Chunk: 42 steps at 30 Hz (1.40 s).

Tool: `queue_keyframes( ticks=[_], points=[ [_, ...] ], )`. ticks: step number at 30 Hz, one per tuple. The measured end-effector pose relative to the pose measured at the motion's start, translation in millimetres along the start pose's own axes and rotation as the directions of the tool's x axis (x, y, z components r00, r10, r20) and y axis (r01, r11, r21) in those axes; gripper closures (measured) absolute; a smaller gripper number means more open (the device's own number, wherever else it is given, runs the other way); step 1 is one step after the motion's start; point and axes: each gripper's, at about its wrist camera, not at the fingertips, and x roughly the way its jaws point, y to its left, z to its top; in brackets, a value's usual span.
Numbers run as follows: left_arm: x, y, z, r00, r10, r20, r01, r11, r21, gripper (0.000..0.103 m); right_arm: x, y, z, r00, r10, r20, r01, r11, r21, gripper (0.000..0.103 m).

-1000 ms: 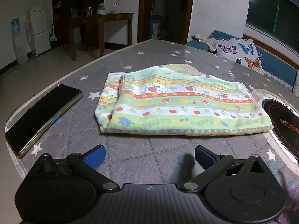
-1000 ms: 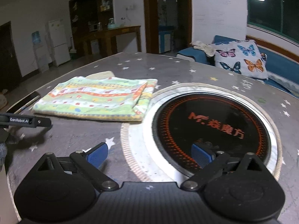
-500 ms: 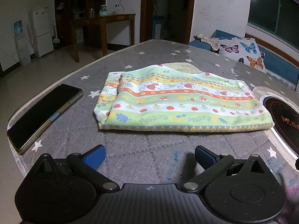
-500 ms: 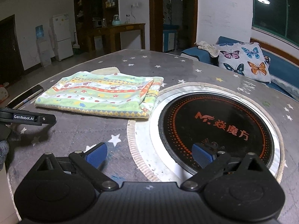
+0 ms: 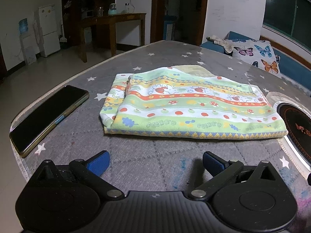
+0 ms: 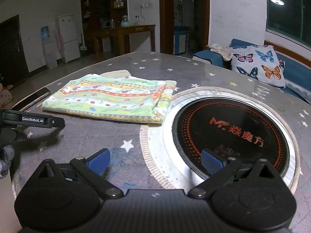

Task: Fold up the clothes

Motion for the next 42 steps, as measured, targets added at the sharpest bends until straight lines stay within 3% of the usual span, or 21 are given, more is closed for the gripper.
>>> queue_keyframes(
  ticks=[42],
  points=[
    [-28.8,-21.1,-3.7,0.999,-0.045,0.011,0.044,0.999,0.027,0.0,-7.1,5.1,-5.0,1.0,0.006,0.007,-0.006,1.0,0.003,0.001]
  ],
)
